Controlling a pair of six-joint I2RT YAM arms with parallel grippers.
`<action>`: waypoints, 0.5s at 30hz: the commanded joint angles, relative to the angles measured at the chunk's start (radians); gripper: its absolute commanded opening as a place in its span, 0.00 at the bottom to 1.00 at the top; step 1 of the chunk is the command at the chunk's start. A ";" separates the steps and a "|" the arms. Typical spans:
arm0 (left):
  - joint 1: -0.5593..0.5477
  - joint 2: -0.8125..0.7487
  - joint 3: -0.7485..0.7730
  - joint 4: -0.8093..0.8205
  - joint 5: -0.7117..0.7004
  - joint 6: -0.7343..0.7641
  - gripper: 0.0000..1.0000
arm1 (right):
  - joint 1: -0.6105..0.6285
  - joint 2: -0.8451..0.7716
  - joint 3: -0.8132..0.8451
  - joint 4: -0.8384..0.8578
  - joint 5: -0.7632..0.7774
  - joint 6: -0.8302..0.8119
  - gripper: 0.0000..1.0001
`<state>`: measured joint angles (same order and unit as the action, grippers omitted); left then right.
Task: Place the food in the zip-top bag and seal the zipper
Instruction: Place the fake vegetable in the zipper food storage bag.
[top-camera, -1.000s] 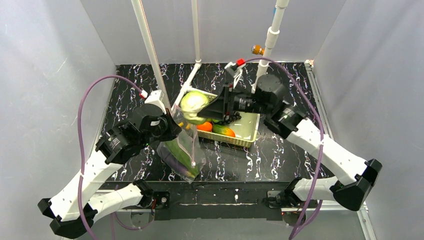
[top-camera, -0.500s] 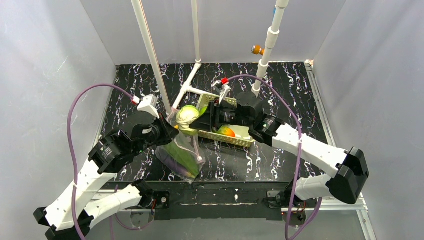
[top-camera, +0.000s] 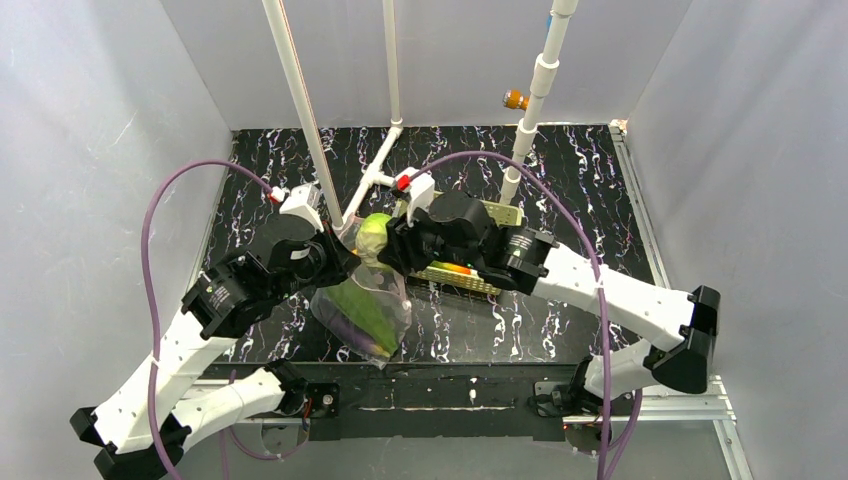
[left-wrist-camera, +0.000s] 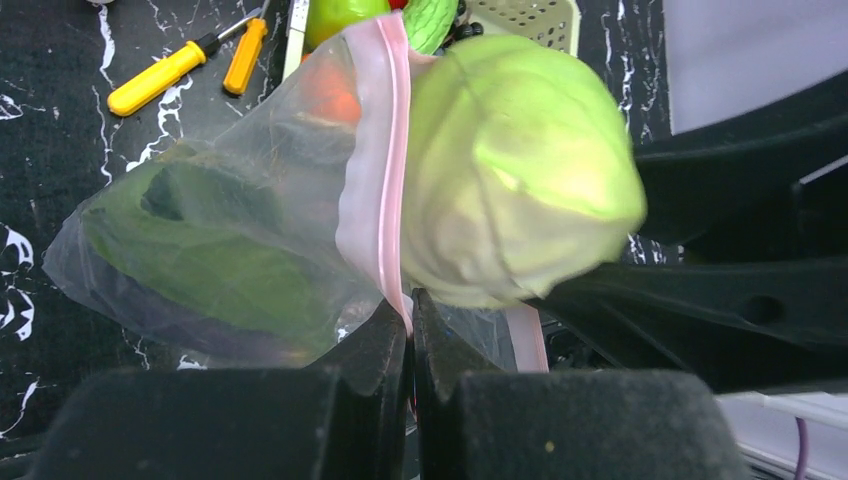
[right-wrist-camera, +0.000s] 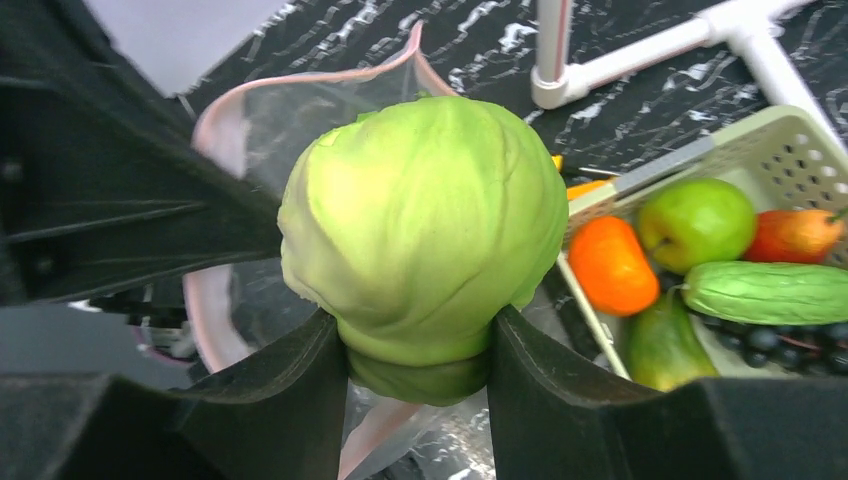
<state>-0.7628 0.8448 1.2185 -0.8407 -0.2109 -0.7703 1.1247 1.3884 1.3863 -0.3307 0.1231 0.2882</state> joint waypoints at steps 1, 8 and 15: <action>0.000 -0.016 0.053 0.013 0.012 -0.005 0.00 | 0.034 0.054 0.136 -0.158 0.184 -0.124 0.32; 0.000 -0.004 0.077 0.017 0.029 -0.009 0.00 | 0.122 0.107 0.227 -0.262 0.386 -0.260 0.39; 0.001 -0.005 0.076 0.022 0.026 -0.017 0.00 | 0.132 0.045 0.241 -0.281 0.129 -0.279 0.72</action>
<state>-0.7628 0.8482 1.2553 -0.8415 -0.1853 -0.7787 1.2533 1.4991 1.5896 -0.5944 0.3955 0.0476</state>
